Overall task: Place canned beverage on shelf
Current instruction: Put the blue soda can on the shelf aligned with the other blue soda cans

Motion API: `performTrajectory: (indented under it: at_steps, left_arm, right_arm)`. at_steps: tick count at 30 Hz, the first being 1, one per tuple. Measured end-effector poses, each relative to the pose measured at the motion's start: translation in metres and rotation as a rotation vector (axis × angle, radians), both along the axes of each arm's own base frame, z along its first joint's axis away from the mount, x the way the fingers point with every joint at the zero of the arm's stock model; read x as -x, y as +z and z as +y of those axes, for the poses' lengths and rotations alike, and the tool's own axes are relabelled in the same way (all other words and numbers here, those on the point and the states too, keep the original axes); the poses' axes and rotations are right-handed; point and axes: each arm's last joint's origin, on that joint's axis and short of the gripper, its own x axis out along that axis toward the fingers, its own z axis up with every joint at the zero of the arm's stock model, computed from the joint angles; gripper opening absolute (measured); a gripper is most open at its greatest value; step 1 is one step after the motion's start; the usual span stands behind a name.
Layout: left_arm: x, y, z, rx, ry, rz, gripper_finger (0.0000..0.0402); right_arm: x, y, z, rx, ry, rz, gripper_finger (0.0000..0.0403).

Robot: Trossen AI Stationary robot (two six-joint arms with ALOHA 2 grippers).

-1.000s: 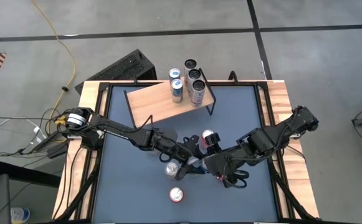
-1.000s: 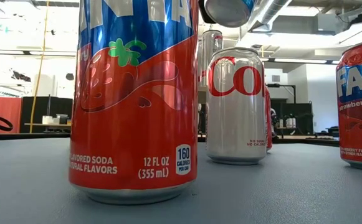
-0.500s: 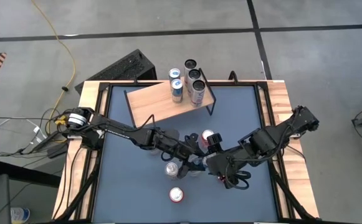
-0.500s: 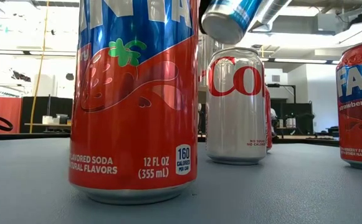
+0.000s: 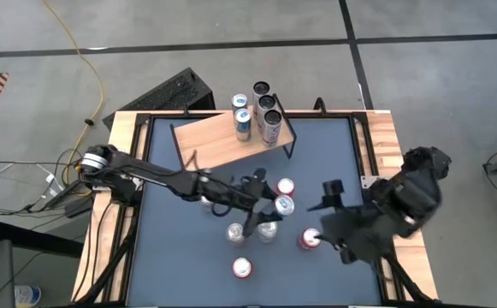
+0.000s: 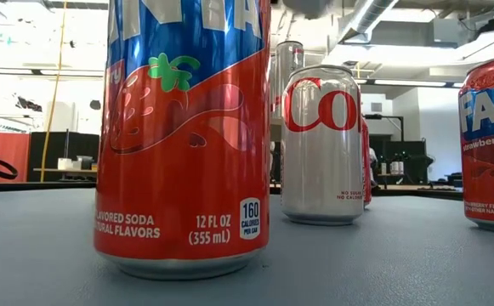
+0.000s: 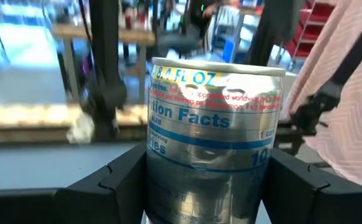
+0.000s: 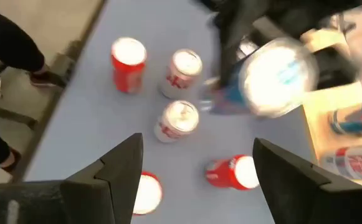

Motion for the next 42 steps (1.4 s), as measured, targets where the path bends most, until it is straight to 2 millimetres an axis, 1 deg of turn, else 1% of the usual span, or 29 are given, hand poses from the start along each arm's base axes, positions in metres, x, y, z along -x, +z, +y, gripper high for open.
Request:
performTrajectory:
  at_steps: [2,7,9,12,14,16,21,24,29,36,39,42]
  left_arm:
    - [0.013,0.012,0.006,-0.036,0.032,-0.037,0.0236]
    - [0.044,0.021,0.032,-0.102,0.206,-0.117,0.0236]
    - [0.053,0.019,0.043,-0.098,0.249,-0.181,0.0236]
    - [0.063,0.005,0.06,-0.081,0.268,-0.246,0.0236]
    - [0.066,-0.007,0.071,-0.076,0.267,-0.256,0.0236]
    - [0.07,-0.014,0.082,-0.079,0.288,-0.269,0.0236]
    - [0.074,-0.022,0.102,-0.127,0.305,-0.269,0.0236]
    - [0.076,-0.025,0.111,-0.108,0.296,-0.262,0.0236]
    - [0.08,-0.033,0.121,-0.096,0.3,-0.257,0.0236]
    - [0.095,-0.047,0.14,-0.033,0.306,-0.313,0.0236]
    - [0.099,-0.046,0.143,-0.02,0.294,-0.346,0.0236]
    - [0.099,-0.048,0.145,-0.01,0.292,-0.339,0.0236]
  right_arm:
    - [0.01,0.002,0.007,0.001,-0.004,-0.036,0.0282]
    - [0.027,0.004,0.022,0.022,-0.017,-0.113,0.0282]
    - [0.031,0.004,0.025,0.013,-0.018,-0.123,0.0282]
    - [0.033,0.003,0.029,-0.006,-0.025,-0.123,0.0282]
    - [0.035,0.003,0.03,-0.006,-0.027,-0.129,0.0282]
    - [0.036,0.003,0.03,0.001,-0.031,-0.141,0.0282]
    - [0.04,0.003,0.034,0.003,-0.017,-0.148,0.0282]
    - [0.044,0.003,0.036,-0.001,-0.026,-0.167,0.0282]
    - [0.049,0.0,0.04,0.0,-0.028,-0.171,0.0282]
    - [0.05,-0.008,0.044,0.014,-0.043,-0.168,0.0282]
    - [0.049,-0.011,0.045,0.018,-0.05,-0.165,0.0282]
    - [0.05,-0.01,0.046,0.01,-0.052,-0.171,0.0282]
